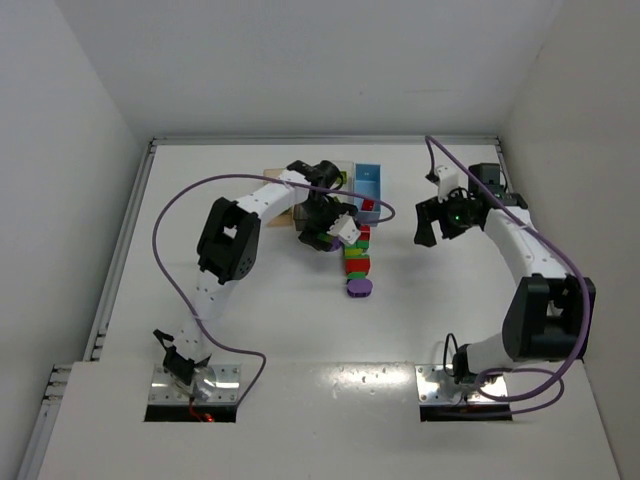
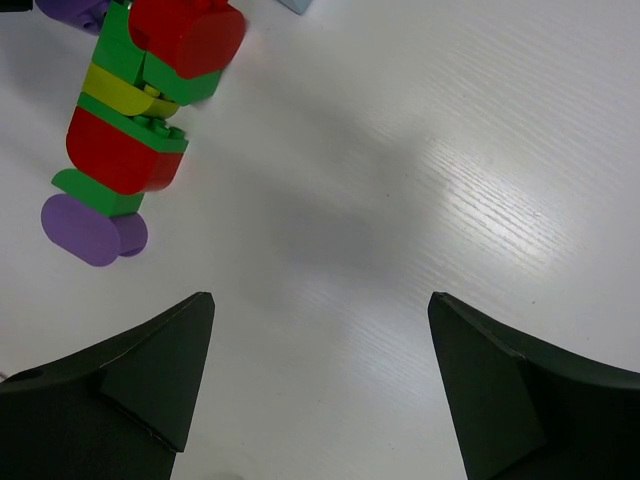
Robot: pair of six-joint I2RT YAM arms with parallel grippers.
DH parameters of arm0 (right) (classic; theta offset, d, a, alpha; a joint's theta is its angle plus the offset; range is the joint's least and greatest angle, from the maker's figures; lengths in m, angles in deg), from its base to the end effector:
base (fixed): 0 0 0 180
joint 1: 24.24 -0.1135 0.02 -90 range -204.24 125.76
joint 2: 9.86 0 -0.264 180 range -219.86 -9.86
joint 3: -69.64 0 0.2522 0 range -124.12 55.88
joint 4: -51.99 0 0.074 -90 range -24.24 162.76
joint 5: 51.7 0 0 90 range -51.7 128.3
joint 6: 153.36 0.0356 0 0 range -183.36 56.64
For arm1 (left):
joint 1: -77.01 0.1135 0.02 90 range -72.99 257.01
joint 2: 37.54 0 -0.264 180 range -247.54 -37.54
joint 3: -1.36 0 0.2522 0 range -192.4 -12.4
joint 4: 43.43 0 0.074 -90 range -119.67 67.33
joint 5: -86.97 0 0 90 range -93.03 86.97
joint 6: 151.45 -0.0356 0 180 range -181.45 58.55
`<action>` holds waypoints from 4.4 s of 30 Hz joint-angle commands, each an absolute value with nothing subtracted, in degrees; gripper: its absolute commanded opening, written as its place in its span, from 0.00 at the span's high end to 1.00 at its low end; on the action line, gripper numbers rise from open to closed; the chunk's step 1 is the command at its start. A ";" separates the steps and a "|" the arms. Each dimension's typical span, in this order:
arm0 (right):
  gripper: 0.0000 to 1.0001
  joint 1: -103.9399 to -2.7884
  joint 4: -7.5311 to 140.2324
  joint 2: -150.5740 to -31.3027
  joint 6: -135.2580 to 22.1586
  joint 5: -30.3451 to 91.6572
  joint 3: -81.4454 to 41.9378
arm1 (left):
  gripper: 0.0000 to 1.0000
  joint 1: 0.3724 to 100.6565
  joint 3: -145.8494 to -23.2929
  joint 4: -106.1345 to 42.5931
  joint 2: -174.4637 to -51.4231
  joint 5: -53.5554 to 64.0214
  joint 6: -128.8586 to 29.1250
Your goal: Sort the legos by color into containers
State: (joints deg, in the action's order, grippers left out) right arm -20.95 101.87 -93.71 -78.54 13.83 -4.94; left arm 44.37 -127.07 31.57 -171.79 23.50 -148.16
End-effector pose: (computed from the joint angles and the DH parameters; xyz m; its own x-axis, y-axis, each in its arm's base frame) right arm 0.2955 -0.0022 0.2440 -0.7853 -0.1936 -0.5880 -0.3787 0.9016 0.2089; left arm 0.3889 -0.2680 0.1725 0.4940 0.7444 -0.4494 0.8611 -0.4905 0.1340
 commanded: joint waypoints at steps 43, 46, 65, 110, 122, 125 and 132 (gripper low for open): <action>0.12 -30.21 87.12 -98.71 -45.44 -28.58 -6.79 | 0.58 34.22 -75.52 -20.70 -121.30 7.88 -81.31; 0.13 -31.44 82.99 -100.20 -41.58 -29.90 -6.79 | 0.58 34.21 -74.89 -21.31 -119.98 7.87 -81.31; 0.15 -38.21 77.09 -105.04 -39.11 -28.07 -12.14 | 0.58 33.16 -73.75 -22.20 -116.64 9.54 -81.31; 0.98 -45.84 83.77 -125.59 -43.86 1.71 -43.32 | 0.58 59.42 -67.15 -14.64 -103.36 -1.36 -71.91; 0.96 -50.69 84.30 -142.31 -44.38 20.19 -56.27 | 0.58 66.55 -69.44 -12.45 -105.12 4.09 -68.92; 0.76 -52.00 84.30 -143.54 -44.38 21.51 -56.80 | 0.58 67.08 -70.06 -12.44 -105.65 4.71 -68.92; 0.32 -52.63 84.30 -142.76 -45.52 20.11 -56.80 | 0.58 68.14 -71.11 -12.44 -107.93 13.48 -70.59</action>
State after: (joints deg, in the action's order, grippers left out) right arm -52.01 85.44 -144.84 -44.34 20.25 -54.29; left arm 67.17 -68.17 -11.41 -107.01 7.39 -70.20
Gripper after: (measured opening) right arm 0.657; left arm 0.706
